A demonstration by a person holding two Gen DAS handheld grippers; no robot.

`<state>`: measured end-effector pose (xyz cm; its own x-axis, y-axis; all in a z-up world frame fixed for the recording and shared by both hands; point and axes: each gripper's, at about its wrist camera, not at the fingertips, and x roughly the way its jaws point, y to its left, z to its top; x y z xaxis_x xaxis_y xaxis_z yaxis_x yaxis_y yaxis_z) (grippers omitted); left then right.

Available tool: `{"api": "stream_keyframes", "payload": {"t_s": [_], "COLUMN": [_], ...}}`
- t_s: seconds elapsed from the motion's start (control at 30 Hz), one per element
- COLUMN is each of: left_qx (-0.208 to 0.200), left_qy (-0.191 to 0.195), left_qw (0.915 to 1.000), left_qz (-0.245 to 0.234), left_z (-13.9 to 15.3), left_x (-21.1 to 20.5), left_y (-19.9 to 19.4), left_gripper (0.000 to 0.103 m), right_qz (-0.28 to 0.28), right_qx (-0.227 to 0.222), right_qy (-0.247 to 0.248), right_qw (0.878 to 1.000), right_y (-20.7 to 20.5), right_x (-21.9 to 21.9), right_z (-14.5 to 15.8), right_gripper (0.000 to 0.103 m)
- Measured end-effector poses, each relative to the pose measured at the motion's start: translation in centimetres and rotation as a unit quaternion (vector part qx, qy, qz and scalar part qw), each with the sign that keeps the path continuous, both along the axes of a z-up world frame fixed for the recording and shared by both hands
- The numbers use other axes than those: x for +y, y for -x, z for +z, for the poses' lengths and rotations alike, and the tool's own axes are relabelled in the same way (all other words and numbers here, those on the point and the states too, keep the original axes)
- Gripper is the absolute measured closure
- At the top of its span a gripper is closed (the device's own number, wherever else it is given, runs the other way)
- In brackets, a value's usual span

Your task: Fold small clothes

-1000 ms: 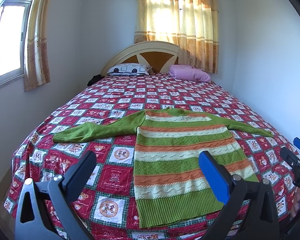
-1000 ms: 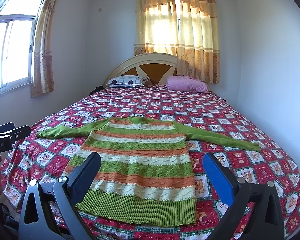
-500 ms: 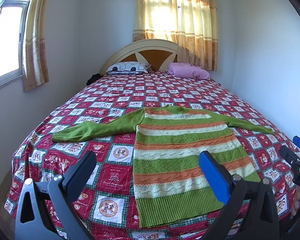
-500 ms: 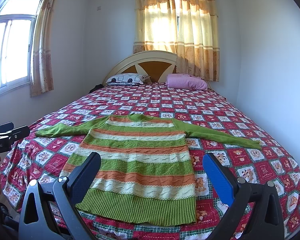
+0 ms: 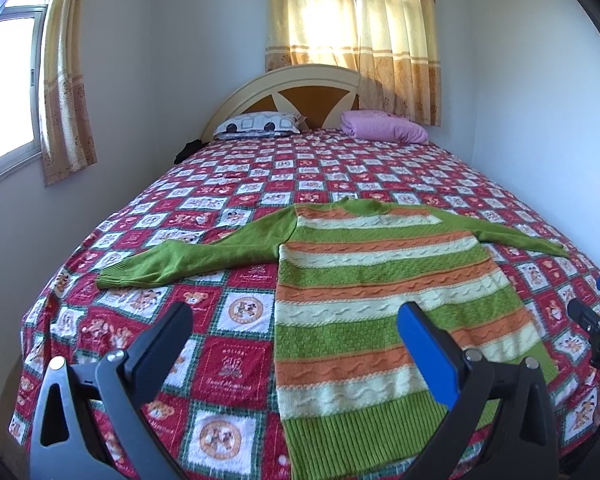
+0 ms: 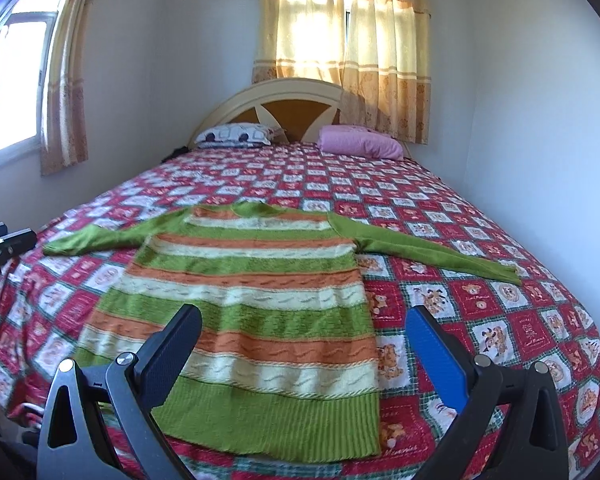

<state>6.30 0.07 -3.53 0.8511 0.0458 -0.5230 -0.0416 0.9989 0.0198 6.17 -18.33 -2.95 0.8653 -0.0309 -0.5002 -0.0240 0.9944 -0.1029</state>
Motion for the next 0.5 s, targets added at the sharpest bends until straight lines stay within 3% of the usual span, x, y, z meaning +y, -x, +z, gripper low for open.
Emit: {"api": "stream_keyframes", "payload": {"t_s": [0.27,0.5], "left_qx": [0.03,0.06], "left_qy": [-0.011,0.001], "left_qw": [0.9993,0.9977], "left_qz": [-0.018,-0.031], "left_z": [-1.7,-2.9], "left_x": [-1.1,-2.0], "left_y": [-5.4,-11.2], "left_gripper": [0.0,0.0], "right_qz": [-0.045,-0.097], "right_qx": [0.061,0.093], "right_qy": [-0.07,-0.057], "right_qw": [0.995,0.989], "right_y": [-5.2,-9.5], "right_x": [-5.3,-10.8], "right_z": [-2.2,-3.4], "right_gripper": [0.001,0.001]}}
